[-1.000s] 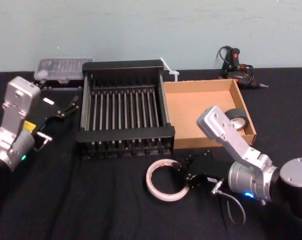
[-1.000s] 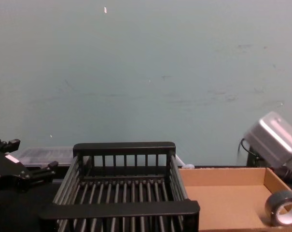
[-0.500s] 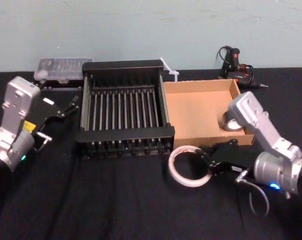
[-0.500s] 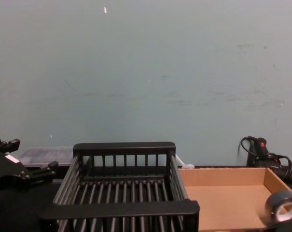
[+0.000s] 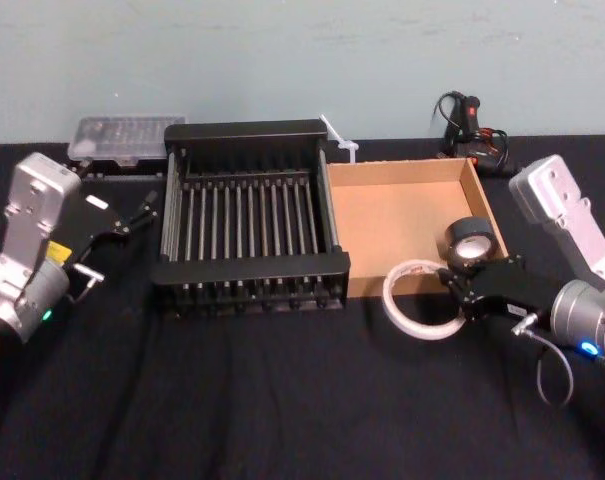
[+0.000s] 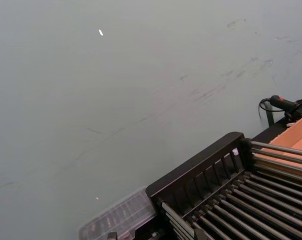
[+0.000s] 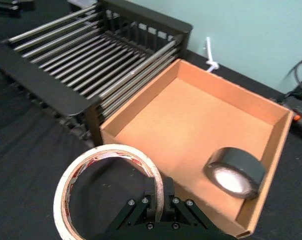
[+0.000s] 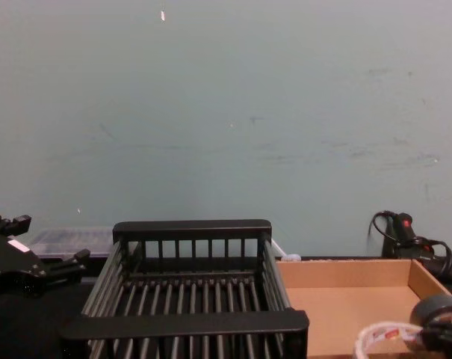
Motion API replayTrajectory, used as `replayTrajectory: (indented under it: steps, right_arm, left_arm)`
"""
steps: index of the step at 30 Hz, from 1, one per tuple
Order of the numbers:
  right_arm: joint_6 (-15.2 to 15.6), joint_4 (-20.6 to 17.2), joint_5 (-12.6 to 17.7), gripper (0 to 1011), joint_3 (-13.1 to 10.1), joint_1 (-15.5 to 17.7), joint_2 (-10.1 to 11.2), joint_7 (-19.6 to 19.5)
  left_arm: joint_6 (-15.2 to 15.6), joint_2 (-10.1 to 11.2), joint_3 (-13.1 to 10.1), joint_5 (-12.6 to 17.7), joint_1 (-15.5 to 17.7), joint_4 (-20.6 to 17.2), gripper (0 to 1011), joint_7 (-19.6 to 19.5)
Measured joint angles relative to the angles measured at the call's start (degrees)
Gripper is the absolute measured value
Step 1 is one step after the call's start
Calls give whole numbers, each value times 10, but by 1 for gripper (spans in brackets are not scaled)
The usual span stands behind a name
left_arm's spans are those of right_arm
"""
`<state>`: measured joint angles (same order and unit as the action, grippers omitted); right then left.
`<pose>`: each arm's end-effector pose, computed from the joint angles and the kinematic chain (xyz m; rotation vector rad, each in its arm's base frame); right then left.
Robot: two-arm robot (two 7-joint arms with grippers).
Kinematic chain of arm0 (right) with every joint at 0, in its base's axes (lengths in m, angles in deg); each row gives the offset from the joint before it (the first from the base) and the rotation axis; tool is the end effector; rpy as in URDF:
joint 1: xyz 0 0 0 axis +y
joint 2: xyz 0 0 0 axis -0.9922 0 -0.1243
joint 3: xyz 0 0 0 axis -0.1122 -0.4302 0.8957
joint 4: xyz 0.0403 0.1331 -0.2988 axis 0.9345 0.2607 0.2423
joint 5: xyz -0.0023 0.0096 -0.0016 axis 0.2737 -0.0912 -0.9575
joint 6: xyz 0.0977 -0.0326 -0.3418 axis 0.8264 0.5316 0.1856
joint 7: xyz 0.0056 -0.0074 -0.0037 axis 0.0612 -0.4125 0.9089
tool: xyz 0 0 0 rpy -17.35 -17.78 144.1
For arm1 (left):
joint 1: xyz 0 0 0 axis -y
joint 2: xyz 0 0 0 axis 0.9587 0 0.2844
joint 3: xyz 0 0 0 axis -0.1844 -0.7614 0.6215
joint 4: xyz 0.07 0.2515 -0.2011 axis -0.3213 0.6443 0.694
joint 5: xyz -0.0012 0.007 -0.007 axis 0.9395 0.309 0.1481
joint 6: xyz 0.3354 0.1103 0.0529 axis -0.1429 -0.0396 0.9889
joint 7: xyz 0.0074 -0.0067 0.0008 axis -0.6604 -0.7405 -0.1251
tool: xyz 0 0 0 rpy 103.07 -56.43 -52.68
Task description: Pick up the white tape and place it into the black box , Pick up the silver tape and place it into the brown box.
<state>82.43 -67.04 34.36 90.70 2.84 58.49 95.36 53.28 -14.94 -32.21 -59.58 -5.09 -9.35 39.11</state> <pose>0.3777 -0.0611 -0.2749 -0.5138 0.1419 -0.9002 0.4101 0.0924 -0.3432 0.3042 -0.2853 1.2481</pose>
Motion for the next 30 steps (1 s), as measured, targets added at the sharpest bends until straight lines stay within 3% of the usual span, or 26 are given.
replayTrajectory:
  steps: [12,30]
  right_arm:
    - [5,31,2,99,-7,-42,-31,-20]
    - [20,99,-14,99,29,-139,-89,-19]
  left_arm:
    - [0,0,0,0,0,0,1001,0]
    - [0,0,0,0,0,0,1001,0]
